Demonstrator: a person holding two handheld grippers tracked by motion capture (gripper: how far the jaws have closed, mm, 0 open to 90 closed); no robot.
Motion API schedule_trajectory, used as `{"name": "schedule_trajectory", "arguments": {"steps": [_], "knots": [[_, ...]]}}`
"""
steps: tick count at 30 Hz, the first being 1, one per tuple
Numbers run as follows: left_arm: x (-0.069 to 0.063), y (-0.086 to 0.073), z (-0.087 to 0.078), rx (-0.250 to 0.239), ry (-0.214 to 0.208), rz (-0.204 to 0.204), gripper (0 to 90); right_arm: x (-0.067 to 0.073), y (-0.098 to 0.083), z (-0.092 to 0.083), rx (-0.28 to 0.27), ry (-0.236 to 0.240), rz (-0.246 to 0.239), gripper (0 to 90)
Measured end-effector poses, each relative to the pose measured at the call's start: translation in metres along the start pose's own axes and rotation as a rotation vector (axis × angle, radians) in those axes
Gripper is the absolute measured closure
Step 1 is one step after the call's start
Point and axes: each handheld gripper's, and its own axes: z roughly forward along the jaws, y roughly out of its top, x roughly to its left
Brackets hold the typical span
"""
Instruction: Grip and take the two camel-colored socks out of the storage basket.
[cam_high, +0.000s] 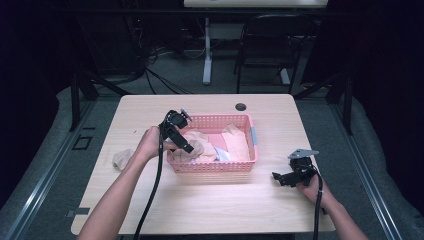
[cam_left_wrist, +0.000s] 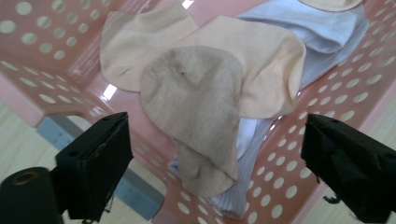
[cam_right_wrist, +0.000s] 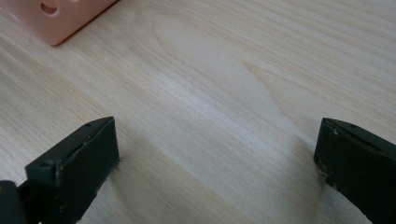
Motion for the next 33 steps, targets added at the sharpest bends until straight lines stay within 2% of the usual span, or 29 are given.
{"name": "schedule_trajectory", "arguments": {"steps": [8,14,15,16,22,24,29,33], "knots": [[-0.003,0.002,0.016,0.027,0.015,0.021,18.9,0.000,0.000,0.000,0.001,0.000,-0.001,0.0],[0.001,-0.002,0.022,0.032,0.000,0.008,30.4,0.000,0.000,0.000,0.001,0.000,0.000,0.0],[0.001,-0.002,0.023,0.039,0.003,0.011,30.4,0.000,0.000,0.000,0.001,0.001,0.000,0.0],[0.001,-0.004,0.026,0.054,0.003,0.015,34.1,0.000,0.000,0.000,0.001,0.001,0.000,0.0],[0.000,-0.006,0.035,0.067,0.000,0.001,41.5,0.000,0.000,0.000,0.001,0.000,0.000,0.0],[-0.001,-0.006,0.040,0.092,0.003,0.000,46.8,0.000,0.000,0.000,0.001,0.000,0.000,0.0],[0.000,-0.007,0.046,0.126,-0.001,-0.043,61.1,0.000,0.000,0.000,0.001,0.000,0.000,0.0],[-0.001,-0.007,0.047,0.134,0.002,-0.040,75.5,0.000,0.000,0.000,0.001,0.001,0.000,0.0]]}}
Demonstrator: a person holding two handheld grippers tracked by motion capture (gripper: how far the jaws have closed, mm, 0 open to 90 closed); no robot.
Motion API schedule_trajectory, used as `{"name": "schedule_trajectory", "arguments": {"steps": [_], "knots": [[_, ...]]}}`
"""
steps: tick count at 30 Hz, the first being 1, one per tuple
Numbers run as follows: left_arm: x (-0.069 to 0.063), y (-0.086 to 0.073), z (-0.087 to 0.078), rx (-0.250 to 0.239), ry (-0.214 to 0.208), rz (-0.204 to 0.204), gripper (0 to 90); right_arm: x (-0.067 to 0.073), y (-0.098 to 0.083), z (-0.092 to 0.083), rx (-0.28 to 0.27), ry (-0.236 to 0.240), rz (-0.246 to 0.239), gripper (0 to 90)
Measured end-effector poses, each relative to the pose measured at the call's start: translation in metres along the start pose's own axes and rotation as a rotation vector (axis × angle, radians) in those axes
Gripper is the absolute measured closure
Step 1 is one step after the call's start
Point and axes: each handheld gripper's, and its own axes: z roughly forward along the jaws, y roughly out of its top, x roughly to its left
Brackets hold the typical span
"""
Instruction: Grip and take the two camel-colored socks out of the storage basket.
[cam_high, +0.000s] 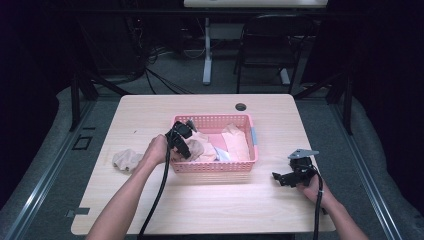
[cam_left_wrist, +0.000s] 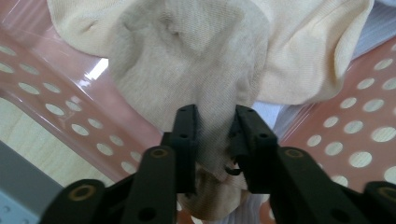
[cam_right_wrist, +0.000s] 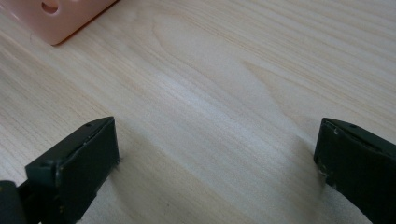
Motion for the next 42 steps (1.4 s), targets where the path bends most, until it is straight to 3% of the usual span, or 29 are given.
{"name": "schedule_trajectory", "arguments": {"steps": [2,9,12,17,21,42], "knots": [[-0.001,0.000,-0.002,-0.001,0.006,0.010,79.8,0.000,0.000,0.000,0.000,0.000,0.000,0.0],[-0.003,-0.001,-0.013,-0.052,0.011,0.009,81.7,0.000,0.000,0.000,0.002,-0.002,-0.006,0.0],[-0.003,-0.002,-0.025,-0.110,0.006,0.004,81.8,0.000,0.000,0.000,0.001,-0.002,-0.005,0.0],[-0.004,-0.003,-0.037,-0.134,0.001,0.013,81.7,0.000,0.000,0.000,0.002,-0.003,-0.006,0.0],[-0.002,-0.004,-0.055,-0.193,0.000,0.007,81.7,0.000,0.000,0.000,0.002,-0.002,-0.006,0.0],[0.004,-0.019,-0.117,-0.306,0.044,0.005,81.7,-0.001,0.000,0.000,0.001,0.000,-0.008,0.0]]}}
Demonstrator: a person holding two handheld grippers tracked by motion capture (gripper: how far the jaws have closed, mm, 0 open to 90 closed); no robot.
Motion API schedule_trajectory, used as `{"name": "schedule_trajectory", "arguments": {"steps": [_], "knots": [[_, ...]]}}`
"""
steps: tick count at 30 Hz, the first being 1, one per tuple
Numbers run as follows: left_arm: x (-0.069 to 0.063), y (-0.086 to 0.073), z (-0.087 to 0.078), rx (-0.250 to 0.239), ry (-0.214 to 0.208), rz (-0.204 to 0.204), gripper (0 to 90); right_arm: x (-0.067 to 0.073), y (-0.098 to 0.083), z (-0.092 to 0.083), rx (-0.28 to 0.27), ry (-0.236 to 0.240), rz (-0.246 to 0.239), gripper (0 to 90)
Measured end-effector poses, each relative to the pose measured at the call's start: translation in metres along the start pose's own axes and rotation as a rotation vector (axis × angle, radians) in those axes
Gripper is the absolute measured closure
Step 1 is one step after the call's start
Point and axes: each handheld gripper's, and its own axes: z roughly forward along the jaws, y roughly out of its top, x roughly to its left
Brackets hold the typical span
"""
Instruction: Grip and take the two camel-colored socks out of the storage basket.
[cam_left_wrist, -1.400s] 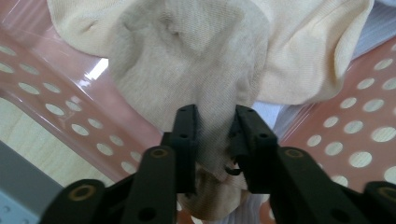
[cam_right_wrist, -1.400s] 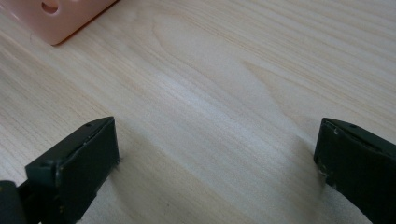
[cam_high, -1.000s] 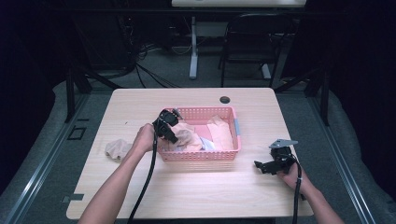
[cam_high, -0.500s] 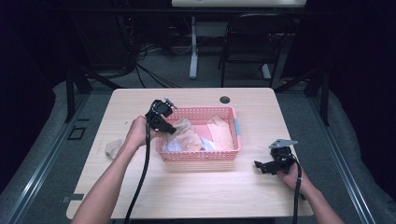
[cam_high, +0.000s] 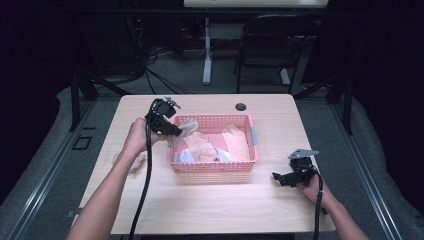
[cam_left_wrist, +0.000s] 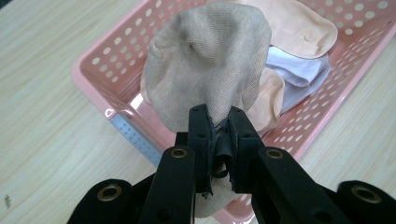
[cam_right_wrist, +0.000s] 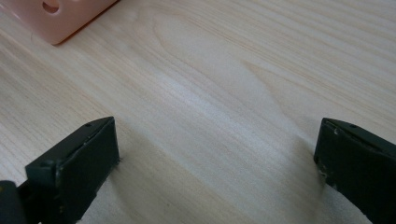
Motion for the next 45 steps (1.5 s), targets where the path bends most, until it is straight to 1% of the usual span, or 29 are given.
{"name": "schedule_trajectory", "arguments": {"steps": [1,2,5,6,8,11,12,13,15,17,18,19,23,27,29,30,32,35,37,40,41,42,43,44,45], "knots": [[0.001,0.000,-0.006,-0.012,0.006,0.001,81.7,0.000,0.000,0.000,0.000,0.000,0.000,0.0],[0.001,0.000,-0.006,-0.012,0.006,0.001,81.7,0.000,0.000,0.000,0.000,0.000,0.000,0.0],[0.002,-0.001,-0.016,-0.025,0.017,-0.003,81.7,0.000,0.000,0.000,0.001,0.000,0.000,0.0],[0.003,-0.003,-0.022,-0.035,0.028,-0.005,81.7,0.000,0.000,0.000,0.000,0.000,0.000,0.0],[0.004,-0.004,-0.025,-0.038,0.031,-0.006,81.7,0.000,0.000,0.000,0.000,-0.001,0.000,0.0],[0.007,-0.009,-0.034,-0.057,0.048,-0.016,81.7,0.000,0.000,0.000,0.003,-0.004,-0.001,0.0],[0.010,-0.013,-0.039,-0.066,0.047,-0.025,81.6,0.000,0.000,0.000,0.003,-0.005,0.000,0.0],[0.010,-0.013,-0.039,-0.066,0.047,-0.025,81.6,0.000,0.000,0.000,0.003,-0.005,0.000,0.0],[0.015,-0.019,-0.047,-0.073,0.063,-0.037,81.6,0.001,0.000,0.000,0.001,-0.003,0.005,0.0],[0.016,-0.021,-0.049,-0.074,0.067,-0.042,81.6,0.001,0.000,0.000,0.001,-0.003,0.006,0.0],[0.020,-0.025,-0.054,-0.078,0.078,-0.054,81.6,0.001,0.000,0.000,0.000,-0.003,0.006,0.0],[0.020,-0.025,-0.054,-0.078,0.078,-0.054,81.6,0.001,0.000,0.000,0.000,-0.003,0.006,0.0],[0.028,-0.035,-0.062,-0.082,0.089,-0.078,81.5,0.000,0.000,0.000,0.004,-0.005,0.000,0.0],[0.035,-0.044,-0.070,-0.074,0.101,-0.102,81.5,0.001,0.000,0.000,0.002,-0.003,0.006,0.0],[0.041,-0.052,-0.074,-0.058,0.108,-0.115,81.4,0.001,0.000,0.000,0.002,-0.004,0.006,0.0],[0.041,-0.052,-0.074,-0.058,0.108,-0.115,81.4,0.001,0.000,0.000,0.002,-0.004,0.006,0.0],[0.046,-0.058,-0.075,-0.040,0.115,-0.128,81.4,0.001,0.000,0.000,0.003,-0.006,0.002,0.0],[0.053,-0.070,-0.073,-0.019,0.117,-0.154,81.3,0.001,0.000,0.000,0.005,-0.006,0.001,0.0],[0.057,-0.078,-0.069,0.007,0.121,-0.170,81.2,0.001,0.000,0.000,0.004,-0.006,0.001,0.0],[0.062,-0.092,-0.060,0.040,0.128,-0.196,81.1,0.001,0.000,0.000,0.003,-0.004,0.006,0.0],[0.065,-0.101,-0.052,0.058,0.121,-0.215,81.0,0.001,0.000,0.000,0.002,-0.004,0.007,0.0],[0.066,-0.106,-0.048,0.064,0.116,-0.225,80.9,0.001,0.000,0.000,0.002,-0.004,0.007,0.0],[0.066,-0.106,-0.048,0.064,0.116,-0.225,80.9,0.001,0.000,0.000,0.002,-0.004,0.007,0.0],[0.067,-0.111,-0.043,0.077,0.114,-0.230,80.8,0.001,0.000,0.000,0.002,-0.004,0.007,0.0],[0.068,-0.119,-0.033,0.102,0.112,-0.243,80.7,0.001,0.000,0.000,0.002,-0.004,0.007,0.0]]}}
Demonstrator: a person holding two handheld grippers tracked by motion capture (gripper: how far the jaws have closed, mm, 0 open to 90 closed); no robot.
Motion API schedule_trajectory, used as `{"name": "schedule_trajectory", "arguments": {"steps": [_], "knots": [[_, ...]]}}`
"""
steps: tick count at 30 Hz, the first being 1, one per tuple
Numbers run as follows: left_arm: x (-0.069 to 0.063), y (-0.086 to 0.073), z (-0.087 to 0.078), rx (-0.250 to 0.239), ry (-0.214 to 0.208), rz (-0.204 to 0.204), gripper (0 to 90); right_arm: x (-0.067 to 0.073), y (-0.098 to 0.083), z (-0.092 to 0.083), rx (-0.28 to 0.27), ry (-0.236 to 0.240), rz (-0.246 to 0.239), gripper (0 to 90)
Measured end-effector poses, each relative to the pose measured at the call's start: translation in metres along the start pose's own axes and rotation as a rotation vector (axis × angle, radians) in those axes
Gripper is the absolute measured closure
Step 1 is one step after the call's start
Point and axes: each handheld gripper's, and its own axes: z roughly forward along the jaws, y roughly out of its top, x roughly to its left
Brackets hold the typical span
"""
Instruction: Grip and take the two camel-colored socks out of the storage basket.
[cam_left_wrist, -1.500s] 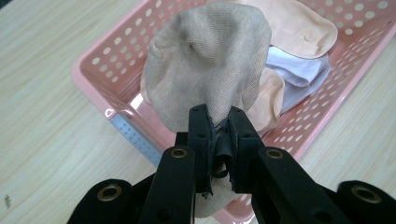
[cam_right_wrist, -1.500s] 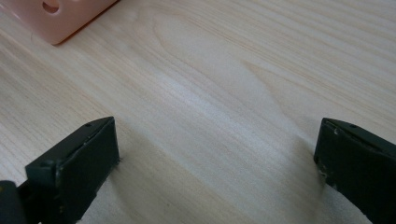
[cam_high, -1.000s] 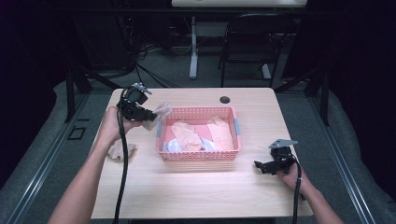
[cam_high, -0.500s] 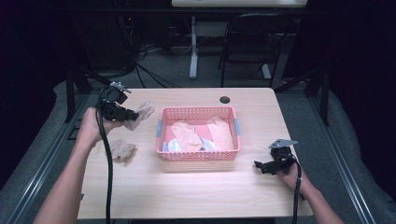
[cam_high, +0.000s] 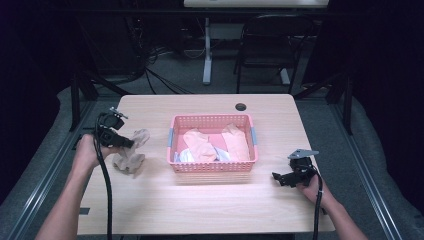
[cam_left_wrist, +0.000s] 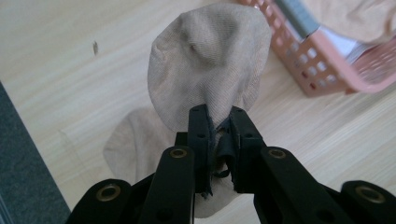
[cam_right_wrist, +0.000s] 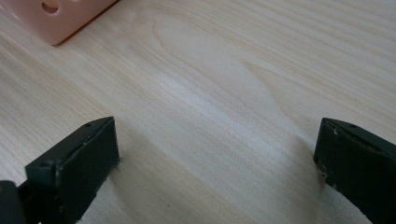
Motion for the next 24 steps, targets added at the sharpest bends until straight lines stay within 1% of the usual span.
{"name": "schedule_trajectory", "arguments": {"steps": [1,2,4,5,6,7,8,9,10,11,12,14,16,17,18,19,20,21,22,23,24], "knots": [[0.000,0.000,0.000,0.000,0.000,0.000,80.7,0.000,0.000,0.000,0.000,0.000,0.000,0.0],[0.001,-0.004,0.006,0.007,-0.006,-0.012,80.7,0.000,0.000,0.000,0.000,0.001,0.001,0.0],[0.003,-0.010,0.017,0.030,-0.003,-0.025,80.6,0.000,0.000,0.000,-0.001,0.000,0.000,0.0],[0.005,-0.016,0.029,0.051,-0.001,-0.039,80.5,0.000,0.000,0.000,0.002,-0.002,-0.005,0.0],[0.005,-0.016,0.029,0.051,-0.001,-0.039,80.4,0.000,0.000,0.000,0.002,-0.002,-0.005,0.0],[0.006,-0.019,0.034,0.055,-0.004,-0.054,80.4,0.000,0.000,0.000,0.002,-0.002,-0.005,0.0],[0.008,-0.025,0.045,0.074,-0.004,-0.075,80.4,0.000,0.000,0.000,0.000,0.000,0.001,0.0],[0.008,-0.025,0.045,0.074,-0.004,-0.075,80.4,0.000,0.000,0.000,0.000,0.000,0.001,0.0],[0.009,-0.030,0.054,0.089,0.000,-0.085,80.4,0.000,0.000,0.000,0.002,-0.002,-0.004,0.0],[0.009,-0.030,0.054,0.089,0.000,-0.085,80.2,0.000,0.000,0.000,0.002,-0.002,-0.004,0.0],[0.010,-0.033,0.058,0.083,-0.008,-0.099,80.2,0.000,0.000,0.000,0.002,-0.002,-0.004,0.0],[0.011,-0.038,0.065,0.082,-0.008,-0.113,78.7,0.000,0.000,0.000,0.002,-0.002,-0.004,0.0],[0.011,-0.039,0.067,0.078,-0.010,-0.115,76.3,0.000,0.000,0.000,0.000,0.000,0.001,0.0],[0.011,-0.041,0.068,0.076,-0.011,-0.124,74.7,0.000,0.000,0.000,0.000,0.000,0.001,0.0],[0.011,-0.041,0.068,0.076,-0.011,-0.124,71.5,0.000,0.000,0.000,0.001,-0.003,-0.004,0.0],[0.011,-0.042,0.067,0.069,-0.011,-0.132,71.5,0.000,0.000,0.000,0.001,-0.003,-0.004,0.0],[0.011,-0.043,0.065,0.072,-0.007,-0.138,58.4,0.000,0.000,0.000,0.002,-0.003,-0.004,0.0],[0.012,-0.043,0.063,0.066,0.006,-0.146,58.4,0.000,0.000,0.000,0.002,-0.003,-0.004,0.0],[0.011,-0.044,0.060,0.060,0.010,-0.155,40.6,0.000,0.000,0.000,0.003,-0.003,-0.005,0.0],[0.011,-0.045,0.057,0.052,0.013,-0.156,40.6,0.000,0.000,0.000,0.003,-0.003,-0.005,0.0],[0.010,-0.046,0.054,0.044,0.018,-0.155,33.3,0.000,0.000,0.000,0.003,-0.003,-0.005,0.0]]}}
